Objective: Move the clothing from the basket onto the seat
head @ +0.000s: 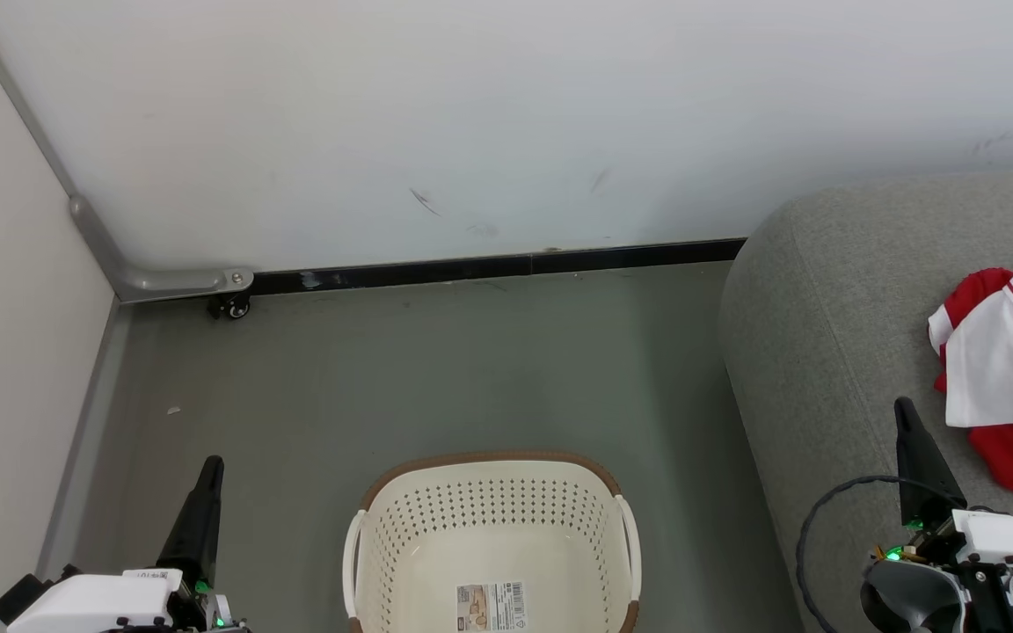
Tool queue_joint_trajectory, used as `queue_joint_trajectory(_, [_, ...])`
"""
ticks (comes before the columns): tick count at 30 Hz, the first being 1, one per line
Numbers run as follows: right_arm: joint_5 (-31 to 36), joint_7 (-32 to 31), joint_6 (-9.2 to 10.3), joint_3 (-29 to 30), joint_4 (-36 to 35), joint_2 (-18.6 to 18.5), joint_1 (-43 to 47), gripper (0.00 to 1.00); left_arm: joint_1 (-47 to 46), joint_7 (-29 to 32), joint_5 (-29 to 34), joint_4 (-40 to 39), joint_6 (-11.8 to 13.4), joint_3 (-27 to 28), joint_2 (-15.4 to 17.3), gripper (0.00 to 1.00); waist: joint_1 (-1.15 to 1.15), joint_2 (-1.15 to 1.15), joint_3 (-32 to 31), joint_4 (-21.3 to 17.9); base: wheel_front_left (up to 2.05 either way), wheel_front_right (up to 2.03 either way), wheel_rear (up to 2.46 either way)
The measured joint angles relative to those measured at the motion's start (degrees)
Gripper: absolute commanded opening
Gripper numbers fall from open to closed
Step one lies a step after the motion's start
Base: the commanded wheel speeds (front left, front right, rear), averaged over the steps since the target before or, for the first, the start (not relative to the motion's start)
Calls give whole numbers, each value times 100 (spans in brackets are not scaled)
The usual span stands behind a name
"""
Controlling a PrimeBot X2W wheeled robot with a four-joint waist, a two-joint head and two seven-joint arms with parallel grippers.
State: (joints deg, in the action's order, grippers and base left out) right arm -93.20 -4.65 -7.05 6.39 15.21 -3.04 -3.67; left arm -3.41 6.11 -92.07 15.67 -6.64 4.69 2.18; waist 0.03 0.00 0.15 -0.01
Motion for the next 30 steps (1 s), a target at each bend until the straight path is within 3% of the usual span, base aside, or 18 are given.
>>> queue_joint_trajectory(30, [0,-47,-1,13,5,0,0,0,-18,1,0,31,-18,0,-9,0,-1,0,0,0,0,0,0])
